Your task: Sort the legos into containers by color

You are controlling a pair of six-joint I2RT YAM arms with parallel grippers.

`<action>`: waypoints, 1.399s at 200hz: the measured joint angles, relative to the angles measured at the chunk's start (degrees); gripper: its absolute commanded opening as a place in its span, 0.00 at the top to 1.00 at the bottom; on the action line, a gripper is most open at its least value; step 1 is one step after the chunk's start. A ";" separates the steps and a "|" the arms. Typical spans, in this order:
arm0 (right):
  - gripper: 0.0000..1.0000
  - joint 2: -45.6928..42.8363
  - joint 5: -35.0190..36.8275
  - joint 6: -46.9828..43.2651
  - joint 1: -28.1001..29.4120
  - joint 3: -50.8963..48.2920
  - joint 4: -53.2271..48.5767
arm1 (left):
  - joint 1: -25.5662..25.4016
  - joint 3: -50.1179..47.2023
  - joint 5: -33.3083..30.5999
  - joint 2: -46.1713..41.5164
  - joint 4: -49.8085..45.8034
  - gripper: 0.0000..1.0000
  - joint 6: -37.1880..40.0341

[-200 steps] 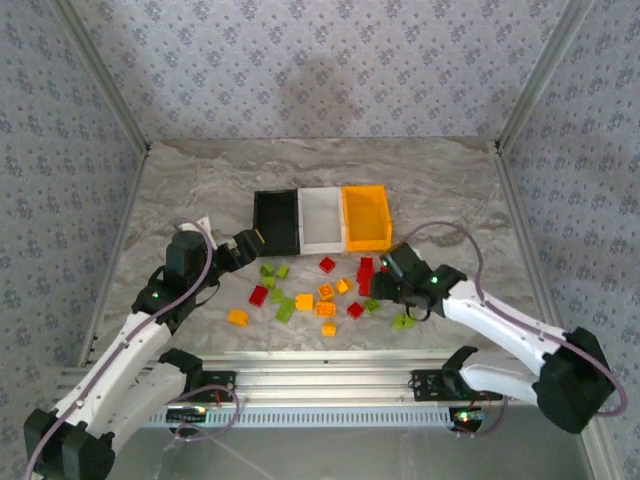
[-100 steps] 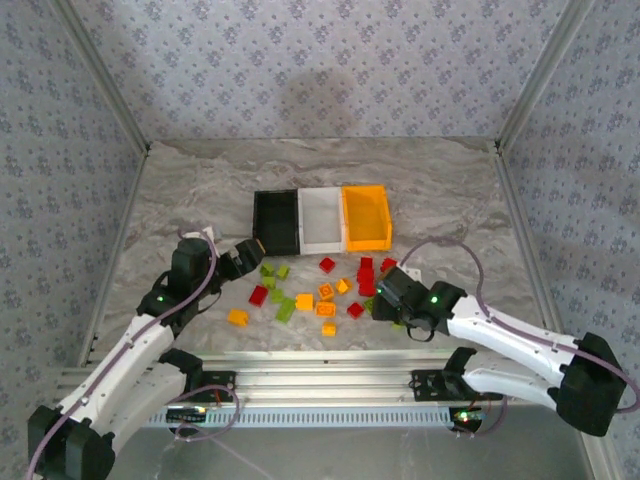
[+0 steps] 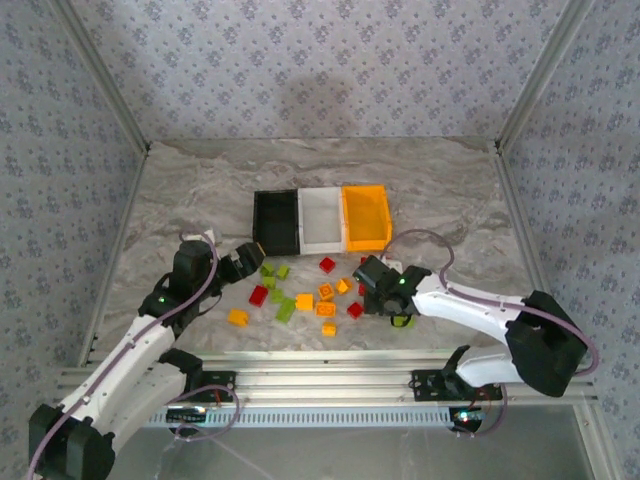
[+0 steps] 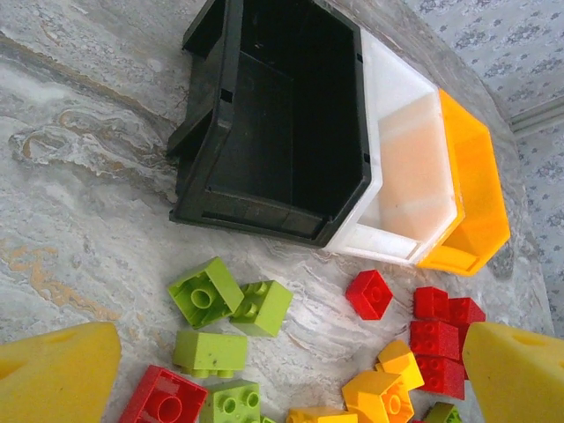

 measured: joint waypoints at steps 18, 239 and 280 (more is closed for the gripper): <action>0.48 0.74 0.13 -0.20 -1.11 -0.04 -0.52 | 0.00 0.00 0.00 0.46 0.02 0.00 0.00; 0.48 6.21 -3.52 -7.82 -4.94 -0.44 3.74 | 0.00 -0.59 -0.50 0.87 1.09 0.00 -0.17; 0.62 5.97 -3.69 -8.33 -5.09 -0.44 4.24 | 0.00 -0.59 -0.76 0.87 1.11 0.00 -0.57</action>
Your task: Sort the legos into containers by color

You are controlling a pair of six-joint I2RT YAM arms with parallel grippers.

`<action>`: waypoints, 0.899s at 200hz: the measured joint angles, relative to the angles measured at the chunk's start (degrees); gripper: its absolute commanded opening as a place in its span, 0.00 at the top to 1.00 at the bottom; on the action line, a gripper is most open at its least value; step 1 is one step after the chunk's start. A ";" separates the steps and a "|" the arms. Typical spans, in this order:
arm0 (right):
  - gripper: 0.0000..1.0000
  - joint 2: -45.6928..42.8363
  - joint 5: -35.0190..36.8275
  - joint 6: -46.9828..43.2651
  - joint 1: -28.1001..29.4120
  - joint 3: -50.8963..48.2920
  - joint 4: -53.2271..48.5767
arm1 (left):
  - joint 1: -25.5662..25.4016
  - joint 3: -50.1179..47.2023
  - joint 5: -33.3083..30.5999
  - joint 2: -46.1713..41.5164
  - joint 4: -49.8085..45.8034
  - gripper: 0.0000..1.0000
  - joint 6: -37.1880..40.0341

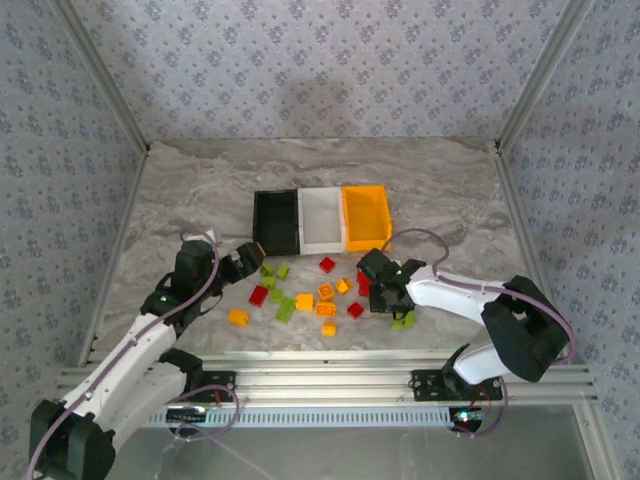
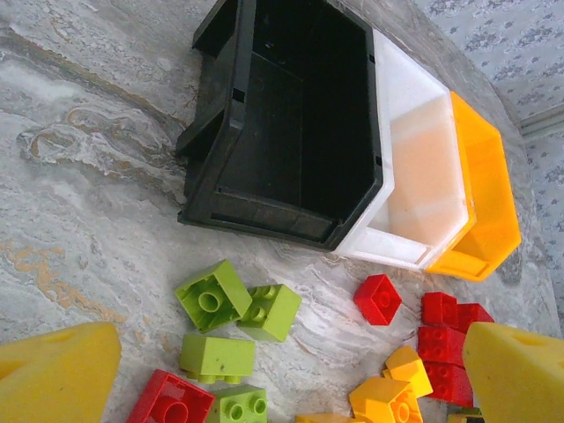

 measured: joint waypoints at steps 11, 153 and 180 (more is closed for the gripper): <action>0.65 -0.33 -0.50 0.00 0.00 -0.02 0.50 | 0.00 -0.02 0.00 0.00 0.09 0.00 -0.02; 0.66 6.73 0.90 -4.59 -9.92 28.72 -1.03 | 0.00 -0.52 -2.56 -0.39 -0.46 0.00 -1.86; 0.65 16.46 1.64 -4.79 -12.90 36.54 -0.26 | 0.00 -0.52 -3.15 -0.26 -2.08 0.03 -0.50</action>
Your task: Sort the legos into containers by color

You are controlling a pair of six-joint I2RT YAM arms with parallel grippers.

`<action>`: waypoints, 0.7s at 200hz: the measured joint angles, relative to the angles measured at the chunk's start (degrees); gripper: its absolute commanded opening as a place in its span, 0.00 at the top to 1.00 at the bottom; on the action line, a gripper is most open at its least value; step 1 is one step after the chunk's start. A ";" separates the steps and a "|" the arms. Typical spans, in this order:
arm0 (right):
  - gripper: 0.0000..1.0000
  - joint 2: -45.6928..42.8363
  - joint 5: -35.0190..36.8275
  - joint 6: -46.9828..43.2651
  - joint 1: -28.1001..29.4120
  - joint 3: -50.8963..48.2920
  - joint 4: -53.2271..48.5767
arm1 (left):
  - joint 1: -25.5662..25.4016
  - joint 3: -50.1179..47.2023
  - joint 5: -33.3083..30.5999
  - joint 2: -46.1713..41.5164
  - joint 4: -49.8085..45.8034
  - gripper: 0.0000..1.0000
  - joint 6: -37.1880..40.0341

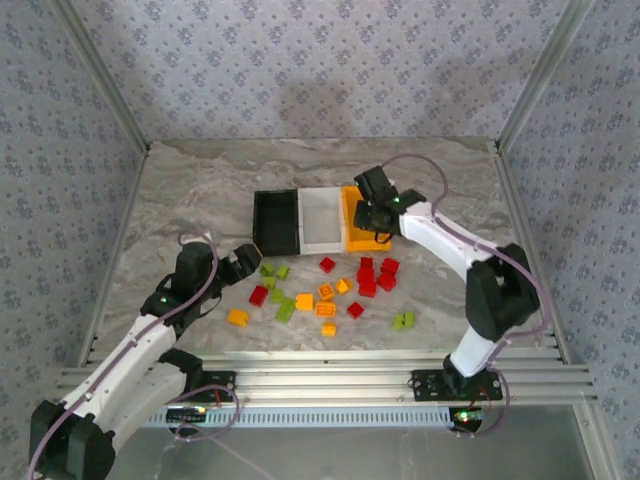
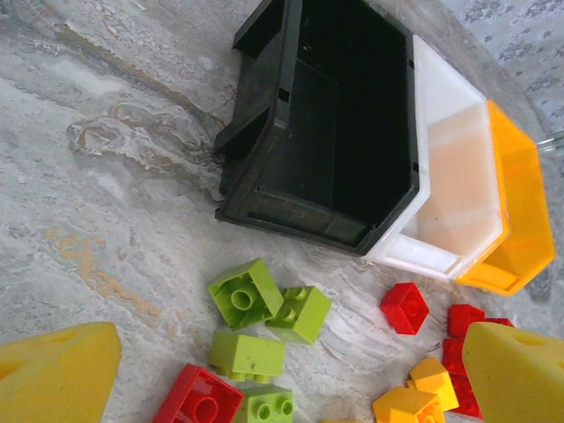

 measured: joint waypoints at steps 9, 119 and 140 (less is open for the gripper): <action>0.64 2.47 0.07 0.00 -0.70 1.99 0.00 | 0.00 0.00 0.07 0.33 -0.20 0.06 0.81; 0.32 7.10 -1.03 0.52 -2.51 4.07 2.19 | -6.91 3.50 1.20 9.40 -2.16 0.17 9.75; 0.32 2.19 -1.07 1.31 -1.97 -0.50 3.87 | -10.14 5.05 -0.35 12.48 -2.32 0.23 11.72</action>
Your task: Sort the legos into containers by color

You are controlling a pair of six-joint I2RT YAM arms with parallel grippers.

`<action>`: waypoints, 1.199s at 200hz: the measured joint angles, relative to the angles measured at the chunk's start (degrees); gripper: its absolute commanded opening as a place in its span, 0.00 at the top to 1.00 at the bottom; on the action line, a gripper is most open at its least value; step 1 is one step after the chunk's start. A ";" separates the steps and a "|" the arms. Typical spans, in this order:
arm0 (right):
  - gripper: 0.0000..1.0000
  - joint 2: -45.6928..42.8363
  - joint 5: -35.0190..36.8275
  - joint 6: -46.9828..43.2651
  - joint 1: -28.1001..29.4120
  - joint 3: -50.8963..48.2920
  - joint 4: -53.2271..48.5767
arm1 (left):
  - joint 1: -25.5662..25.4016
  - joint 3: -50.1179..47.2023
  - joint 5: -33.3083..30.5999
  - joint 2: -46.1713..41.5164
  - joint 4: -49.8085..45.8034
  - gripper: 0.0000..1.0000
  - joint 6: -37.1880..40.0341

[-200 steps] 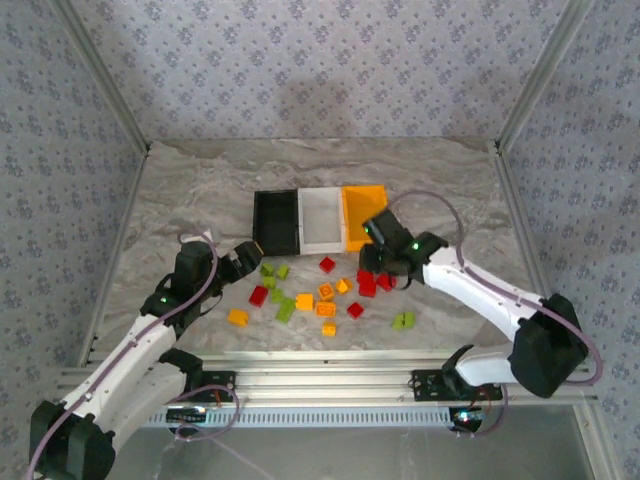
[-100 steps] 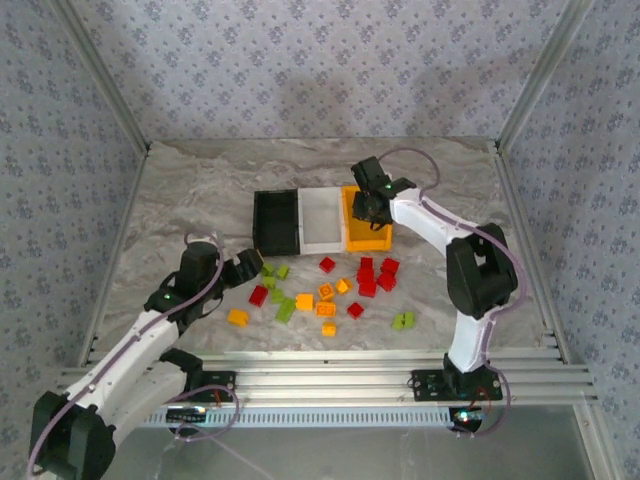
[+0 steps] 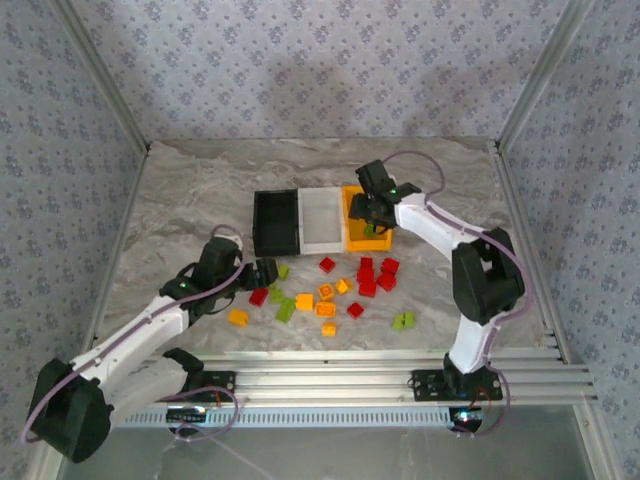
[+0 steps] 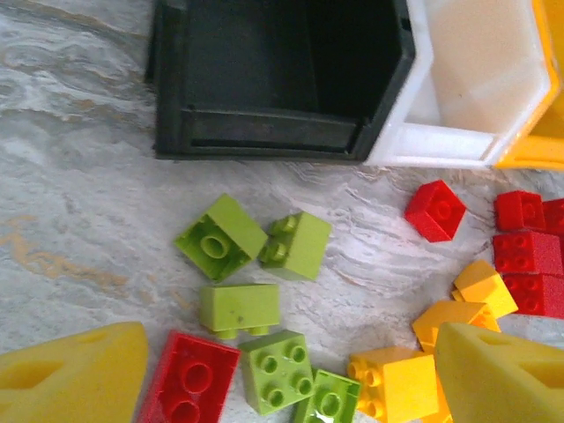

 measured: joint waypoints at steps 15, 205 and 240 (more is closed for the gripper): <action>0.32 -2.84 -0.20 0.52 0.68 -2.95 1.44 | -2.40 1.40 -1.99 3.19 -0.22 0.25 1.53; 0.32 -9.68 -0.83 2.43 0.39 -12.72 5.35 | -5.92 5.14 -12.28 24.24 3.15 0.52 5.68; 0.32 -10.71 -0.83 2.67 0.00 -13.27 5.38 | -5.92 5.09 -12.31 24.24 3.30 0.61 5.35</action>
